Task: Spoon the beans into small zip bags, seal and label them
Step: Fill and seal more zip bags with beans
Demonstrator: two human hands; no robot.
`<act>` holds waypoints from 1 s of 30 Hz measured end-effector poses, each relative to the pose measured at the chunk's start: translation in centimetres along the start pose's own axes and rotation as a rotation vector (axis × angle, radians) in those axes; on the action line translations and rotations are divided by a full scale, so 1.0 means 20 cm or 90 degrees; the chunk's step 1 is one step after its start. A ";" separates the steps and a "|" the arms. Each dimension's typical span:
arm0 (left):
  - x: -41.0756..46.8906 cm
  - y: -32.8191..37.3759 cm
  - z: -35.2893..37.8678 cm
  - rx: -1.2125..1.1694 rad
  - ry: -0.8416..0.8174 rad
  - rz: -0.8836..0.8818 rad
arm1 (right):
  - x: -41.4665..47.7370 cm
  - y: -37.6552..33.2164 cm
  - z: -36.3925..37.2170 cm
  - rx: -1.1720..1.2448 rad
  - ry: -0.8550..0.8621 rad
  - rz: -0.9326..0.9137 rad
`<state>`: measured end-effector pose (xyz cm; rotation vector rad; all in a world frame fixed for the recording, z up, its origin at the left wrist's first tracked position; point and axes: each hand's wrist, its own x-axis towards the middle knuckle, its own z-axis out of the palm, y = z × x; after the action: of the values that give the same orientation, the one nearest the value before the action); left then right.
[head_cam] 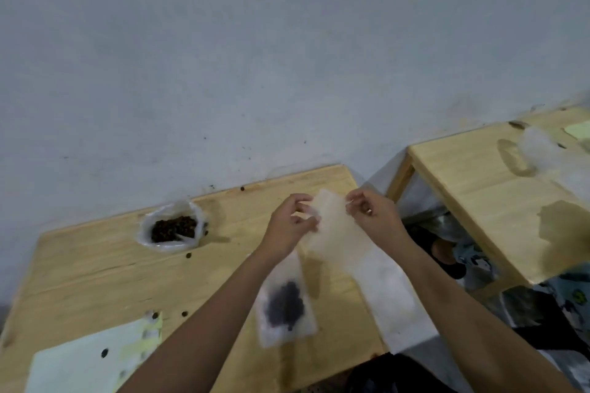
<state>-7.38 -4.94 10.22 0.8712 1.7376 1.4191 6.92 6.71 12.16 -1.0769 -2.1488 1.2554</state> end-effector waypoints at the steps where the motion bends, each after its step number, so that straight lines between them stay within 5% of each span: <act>1: 0.00 0.03 -0.07 -0.023 0.025 -0.010 | 0.03 -0.05 0.05 -0.010 -0.004 -0.026; 8: -0.10 0.13 -0.49 -0.055 0.186 0.012 | 0.13 -0.35 0.40 -0.016 0.035 -0.182; 17: -0.20 0.18 -0.71 -0.145 0.247 0.074 | 0.12 -0.78 0.69 0.414 -0.222 0.088; 30: -0.22 0.24 -0.74 -0.049 0.189 0.110 | 0.12 -0.83 0.66 0.457 -0.247 0.125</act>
<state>-17.52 -15.28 17.38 0.8171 1.8437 1.7926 -10.27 -3.22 19.90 -0.7758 -1.5964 2.2416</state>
